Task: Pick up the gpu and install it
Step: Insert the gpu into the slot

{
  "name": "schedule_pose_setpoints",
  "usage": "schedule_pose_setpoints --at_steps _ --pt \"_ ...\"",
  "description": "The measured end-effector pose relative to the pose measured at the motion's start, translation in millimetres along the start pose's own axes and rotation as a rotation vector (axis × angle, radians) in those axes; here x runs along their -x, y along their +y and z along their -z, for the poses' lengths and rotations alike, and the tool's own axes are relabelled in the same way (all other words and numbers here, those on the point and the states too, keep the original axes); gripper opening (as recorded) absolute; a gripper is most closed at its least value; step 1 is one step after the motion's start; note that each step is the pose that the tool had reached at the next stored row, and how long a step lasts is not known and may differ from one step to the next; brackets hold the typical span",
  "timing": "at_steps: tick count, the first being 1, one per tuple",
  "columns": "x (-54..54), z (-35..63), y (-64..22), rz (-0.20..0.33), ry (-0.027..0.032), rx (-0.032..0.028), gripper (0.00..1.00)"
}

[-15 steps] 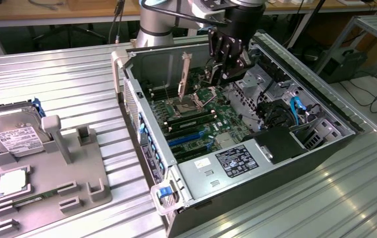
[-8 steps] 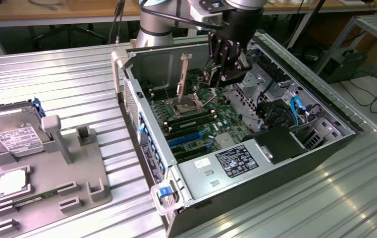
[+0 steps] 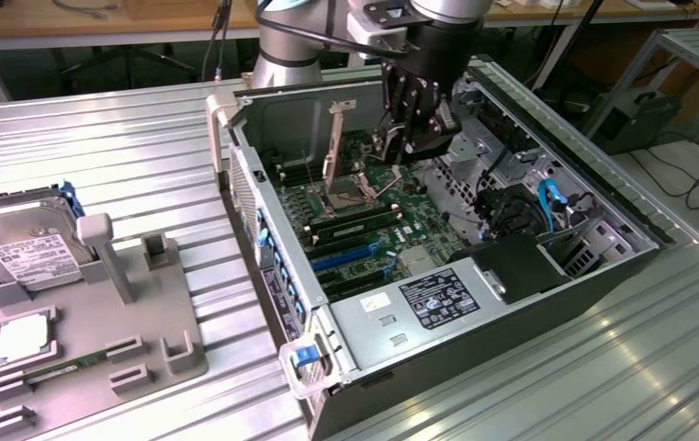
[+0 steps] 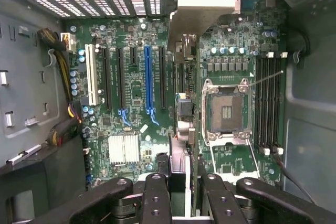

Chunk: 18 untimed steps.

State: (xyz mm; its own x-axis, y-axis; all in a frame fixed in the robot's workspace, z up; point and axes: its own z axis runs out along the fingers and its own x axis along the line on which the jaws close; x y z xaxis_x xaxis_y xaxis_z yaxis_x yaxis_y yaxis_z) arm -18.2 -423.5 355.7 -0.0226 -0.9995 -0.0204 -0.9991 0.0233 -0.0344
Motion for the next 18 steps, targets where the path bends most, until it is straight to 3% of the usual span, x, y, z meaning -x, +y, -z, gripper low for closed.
schedule_pose_setpoints --at_steps 4,9,13,14,15,16,17,18 --pt "-3.4 -2.1 1.9 0.014 -0.0024 0.0026 0.28" --pt "-3.8 -4.1 11.2 0.015 -0.0078 0.0082 0.28" --pt "-4.0 -8.1 11.6 0.015 -0.0088 0.0101 0.28" --pt "-4.1 -9.5 11.6 0.015 -0.0088 0.0122 0.28" --pt "-4.2 -10.3 11.7 0.015 -0.0095 0.0181 0.28" --pt "-4.3 -11.4 11.7 0.014 -0.0098 0.0282 0.28" --pt "-4.4 -12.2 11.7 0.014 -0.0096 0.0345 0.28" --pt "-4.6 -12.6 11.8 0.014 -0.0096 0.0365 0.28"
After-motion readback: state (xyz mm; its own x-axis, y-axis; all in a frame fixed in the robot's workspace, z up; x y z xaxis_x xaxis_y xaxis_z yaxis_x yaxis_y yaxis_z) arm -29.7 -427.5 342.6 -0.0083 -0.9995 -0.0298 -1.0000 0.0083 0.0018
